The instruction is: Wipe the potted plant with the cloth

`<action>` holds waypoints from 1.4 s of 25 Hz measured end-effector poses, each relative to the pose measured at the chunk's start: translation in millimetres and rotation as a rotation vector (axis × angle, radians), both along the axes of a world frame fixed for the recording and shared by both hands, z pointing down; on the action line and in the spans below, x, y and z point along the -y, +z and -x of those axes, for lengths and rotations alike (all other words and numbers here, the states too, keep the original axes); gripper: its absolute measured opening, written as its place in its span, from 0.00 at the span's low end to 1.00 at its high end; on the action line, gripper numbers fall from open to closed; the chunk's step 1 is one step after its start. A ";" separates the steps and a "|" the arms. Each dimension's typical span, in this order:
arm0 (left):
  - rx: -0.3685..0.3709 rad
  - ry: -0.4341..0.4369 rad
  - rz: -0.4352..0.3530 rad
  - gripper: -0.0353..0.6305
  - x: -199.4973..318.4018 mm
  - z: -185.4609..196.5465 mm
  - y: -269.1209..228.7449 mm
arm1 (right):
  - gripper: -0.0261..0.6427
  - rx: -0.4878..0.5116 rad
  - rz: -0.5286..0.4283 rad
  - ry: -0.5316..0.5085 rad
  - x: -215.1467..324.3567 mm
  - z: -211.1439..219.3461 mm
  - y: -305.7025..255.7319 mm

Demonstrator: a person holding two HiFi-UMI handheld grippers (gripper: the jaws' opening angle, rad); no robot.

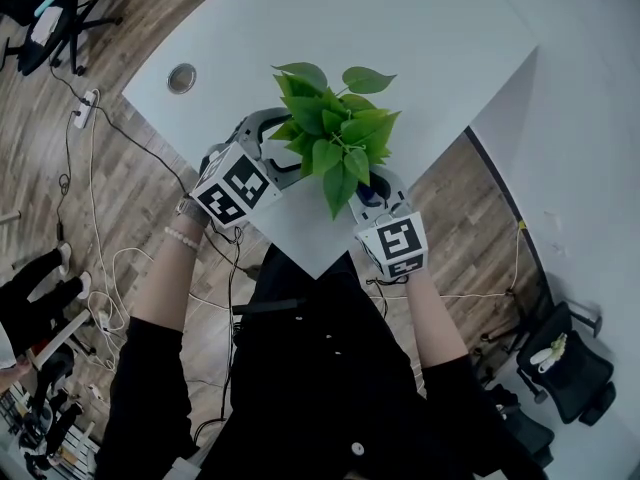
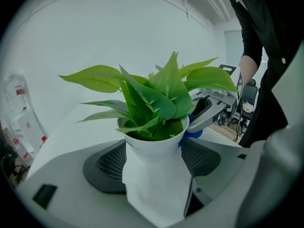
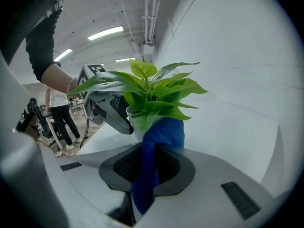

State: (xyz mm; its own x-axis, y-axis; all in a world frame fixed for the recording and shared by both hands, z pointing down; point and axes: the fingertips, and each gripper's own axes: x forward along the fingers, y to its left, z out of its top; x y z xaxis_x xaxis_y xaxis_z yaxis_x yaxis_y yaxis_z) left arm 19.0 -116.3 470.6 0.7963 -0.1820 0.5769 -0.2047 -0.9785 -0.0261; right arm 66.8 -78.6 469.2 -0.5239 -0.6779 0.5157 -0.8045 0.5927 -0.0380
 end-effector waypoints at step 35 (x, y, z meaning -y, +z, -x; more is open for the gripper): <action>-0.017 -0.558 0.010 0.60 -10.4 -6.6 3.7 | 0.17 -0.078 -0.080 -0.044 65.1 -30.5 -1.6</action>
